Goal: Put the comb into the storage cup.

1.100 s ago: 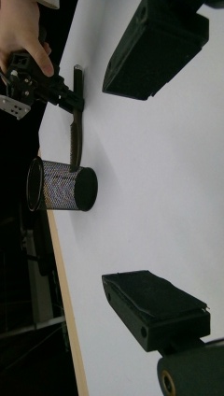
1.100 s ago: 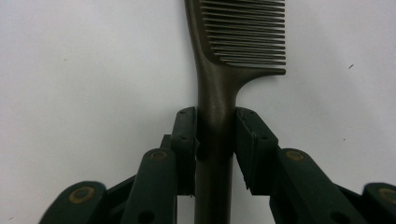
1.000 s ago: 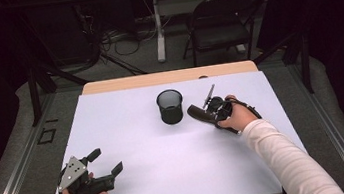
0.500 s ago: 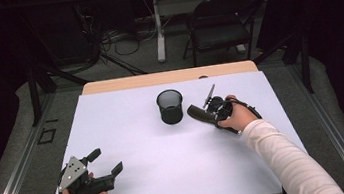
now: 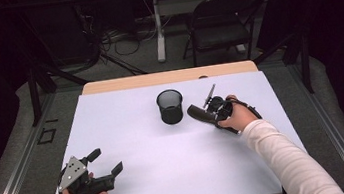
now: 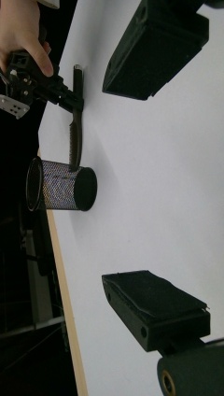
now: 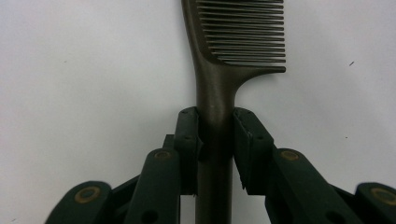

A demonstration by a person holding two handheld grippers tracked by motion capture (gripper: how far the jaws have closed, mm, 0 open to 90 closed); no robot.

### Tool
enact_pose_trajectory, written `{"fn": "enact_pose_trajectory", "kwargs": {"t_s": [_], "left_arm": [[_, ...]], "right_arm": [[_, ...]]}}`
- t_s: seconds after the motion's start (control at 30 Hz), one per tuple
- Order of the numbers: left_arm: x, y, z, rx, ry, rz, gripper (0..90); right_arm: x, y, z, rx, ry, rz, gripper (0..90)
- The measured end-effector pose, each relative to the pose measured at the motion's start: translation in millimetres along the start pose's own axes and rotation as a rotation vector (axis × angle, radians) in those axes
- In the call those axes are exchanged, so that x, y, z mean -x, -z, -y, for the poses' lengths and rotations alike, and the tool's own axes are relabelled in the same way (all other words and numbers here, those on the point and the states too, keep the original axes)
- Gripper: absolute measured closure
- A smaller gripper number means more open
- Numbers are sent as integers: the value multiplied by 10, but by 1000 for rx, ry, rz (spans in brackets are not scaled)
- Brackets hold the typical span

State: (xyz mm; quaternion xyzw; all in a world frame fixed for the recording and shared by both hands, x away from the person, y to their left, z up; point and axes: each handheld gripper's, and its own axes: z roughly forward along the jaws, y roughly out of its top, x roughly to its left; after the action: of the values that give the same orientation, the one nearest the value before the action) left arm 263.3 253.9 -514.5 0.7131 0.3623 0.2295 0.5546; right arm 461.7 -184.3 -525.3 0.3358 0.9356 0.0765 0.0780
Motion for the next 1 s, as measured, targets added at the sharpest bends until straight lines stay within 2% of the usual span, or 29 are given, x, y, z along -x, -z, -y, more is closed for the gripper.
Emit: {"fn": "enact_pose_trajectory", "kwargs": {"t_s": [0.8, 0.83, 1.0], "left_arm": [[0, 1, 0, -1, 0, -1, 82], [0, 1, 0, -1, 0, 0, 82], [1, 2, 0, 0, 1, -1, 82]], "right_arm": [[2, 23, 27, 19, -21, 0, 728], [-2, 14, 34, 39, -30, -2, 728], [4, 51, 39, 42, -33, 4, 728]]}}
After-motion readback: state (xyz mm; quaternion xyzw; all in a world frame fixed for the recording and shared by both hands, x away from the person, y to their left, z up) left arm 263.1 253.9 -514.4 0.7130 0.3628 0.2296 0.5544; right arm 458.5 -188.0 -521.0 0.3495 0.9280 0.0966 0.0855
